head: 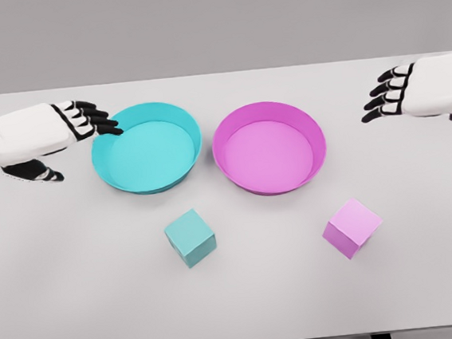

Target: Place the blocks in the corresponding plates according to their colors

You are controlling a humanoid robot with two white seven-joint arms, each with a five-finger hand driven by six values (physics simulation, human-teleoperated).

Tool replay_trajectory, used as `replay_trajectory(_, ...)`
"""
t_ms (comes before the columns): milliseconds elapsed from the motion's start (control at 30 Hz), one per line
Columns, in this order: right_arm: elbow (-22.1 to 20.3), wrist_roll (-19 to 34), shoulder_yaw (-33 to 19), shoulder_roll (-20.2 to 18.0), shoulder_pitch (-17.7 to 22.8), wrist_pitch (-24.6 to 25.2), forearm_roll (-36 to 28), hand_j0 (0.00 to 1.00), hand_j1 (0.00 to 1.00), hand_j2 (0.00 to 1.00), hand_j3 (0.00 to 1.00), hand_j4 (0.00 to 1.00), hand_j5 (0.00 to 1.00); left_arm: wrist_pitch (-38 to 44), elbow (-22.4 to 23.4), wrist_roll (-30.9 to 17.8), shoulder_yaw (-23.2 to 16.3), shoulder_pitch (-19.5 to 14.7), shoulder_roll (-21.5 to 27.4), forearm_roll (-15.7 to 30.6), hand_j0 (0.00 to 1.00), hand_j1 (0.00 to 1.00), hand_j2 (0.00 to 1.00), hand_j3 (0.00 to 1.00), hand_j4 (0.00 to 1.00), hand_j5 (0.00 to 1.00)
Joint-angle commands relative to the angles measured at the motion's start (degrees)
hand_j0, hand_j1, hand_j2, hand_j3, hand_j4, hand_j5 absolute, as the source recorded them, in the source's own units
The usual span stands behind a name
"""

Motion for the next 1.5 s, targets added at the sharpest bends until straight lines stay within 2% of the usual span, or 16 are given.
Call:
replay_trajectory(0,-0.31,-0.02,3.66,2.31,-0.01,0.12,0.01,1.0,1.0,1.0,1.0,1.0,1.0,0.2,-0.67,-1.06,-12.1,-1.19,0.33,7.2,1.0,1.0,1.0,1.0,1.0,1.0)
replay_trajectory(33,-0.31,-0.02,5.77,3.72,-0.45,0.12,0.01,1.0,1.0,1.0,1.0,1.0,1.0,0.2,-0.67,-1.06,-15.96,-4.71,0.33,9.14,1.0,1.0,1.0,1.0,1.0,1.0)
replay_trajectory(67,-0.31,-0.02,9.03,4.95,-1.42,0.12,0.01,1.0,1.0,1.0,1.0,1.0,1.0,0.2,-0.75,-1.06,-24.31,-11.82,0.24,13.27,1.0,1.0,1.0,1.0,1.0,1.0)
replay_trajectory(133,-0.31,-0.02,9.56,5.13,-1.77,0.12,0.01,1.0,1.0,1.0,1.0,1.0,1.0,0.2,-1.02,-1.06,-37.67,-22.2,-0.46,20.65,1.0,1.0,1.0,1.0,1.0,1.0)
replay_trajectory(167,-0.31,-0.02,9.91,6.01,-1.77,0.12,0.01,1.0,1.0,1.0,1.0,1.0,1.0,0.2,-1.11,-1.06,-43.12,-26.86,-1.34,23.81,1.0,1.0,1.0,1.0,1.0,1.0)
replay_trajectory(233,-0.31,-0.02,12.19,7.85,-1.77,0.12,0.01,1.0,1.0,1.0,1.0,1.0,1.0,0.2,-1.11,-1.06,-47.26,-30.73,-2.48,27.68,1.0,1.0,1.0,1.0,1.0,1.0)
replay_trajectory(300,-0.31,-0.02,12.9,8.12,-1.77,0.12,0.01,1.0,1.0,1.0,1.0,1.0,1.0,0.2,-1.28,-1.06,-50.6,-31.79,-3.45,29.71,1.0,1.0,1.0,1.0,1.0,1.0)
replay_trajectory(467,-0.4,-0.02,15.09,8.47,-1.77,0.12,0.01,1.0,1.0,1.0,1.0,1.0,1.0,0.2,-3.92,-1.06,-50.87,-31.96,-1.87,30.33,1.0,1.0,1.0,1.0,1.0,1.0)
replay_trajectory(533,-0.4,-0.02,17.29,9.96,-1.95,0.12,0.01,1.0,1.0,1.0,1.0,1.0,1.0,0.2,-4.09,-1.06,-50.78,-31.88,-1.25,30.24,1.0,1.0,1.0,1.0,1.0,1.0)
replay_trajectory(700,-0.4,-0.02,20.01,10.67,-2.39,0.12,0.01,1.0,1.0,1.0,1.0,1.0,1.0,0.2,-4.18,-1.06,-50.52,-31.61,-1.78,29.53,1.0,1.0,1.0,1.0,1.0,1.0)
replay_trajectory(833,-0.4,-0.02,22.13,10.75,-2.39,0.12,0.01,1.0,1.0,1.0,1.0,1.0,1.0,0.2,-4.09,-1.06,-50.34,-31.44,-2.04,26.72,1.0,1.0,1.0,1.0,1.0,1.0)
replay_trajectory(900,-0.4,-0.02,22.13,10.93,-2.56,0.12,0.01,1.0,1.0,1.0,1.0,1.0,1.0,0.39,-4.09,-1.06,-50.34,-31.26,-2.22,26.2,1.0,1.0,1.0,1.0,1.0,1.0)
replay_trajectory(1033,-0.4,-0.02,22.04,10.32,-3.35,0.12,0.01,1.0,1.0,1.0,1.0,1.0,1.0,0.92,-4.18,-1.06,-50.25,-31.26,-3.8,22.15,1.0,1.0,1.0,1.0,1.0,1.0)
replay_trajectory(1100,-0.4,-0.02,21.95,11.11,-5.11,0.12,-0.16,1.0,1.0,1.0,1.0,1.0,1.0,2.94,-4.18,-1.06,-50.34,-31.17,-3.89,21.89,1.0,1.0,1.0,1.0,1.0,1.0)
replay_trajectory(1200,-0.31,-0.02,21.95,10.58,-5.2,0.12,-0.25,1.0,1.0,1.0,1.0,1.0,1.0,4.61,-4.09,-1.06,-50.25,-31.09,-4.24,19.69,1.0,1.0,1.0,1.0,1.0,1.0)
replay_trajectory(1467,-0.4,-0.02,21.69,10.31,-5.81,0.12,-0.16,1.0,1.0,1.0,1.0,1.0,1.0,6.81,-4.09,-1.06,-49.02,-29.33,-4.24,19.6,1.0,1.0,1.0,1.0,1.0,1.0)
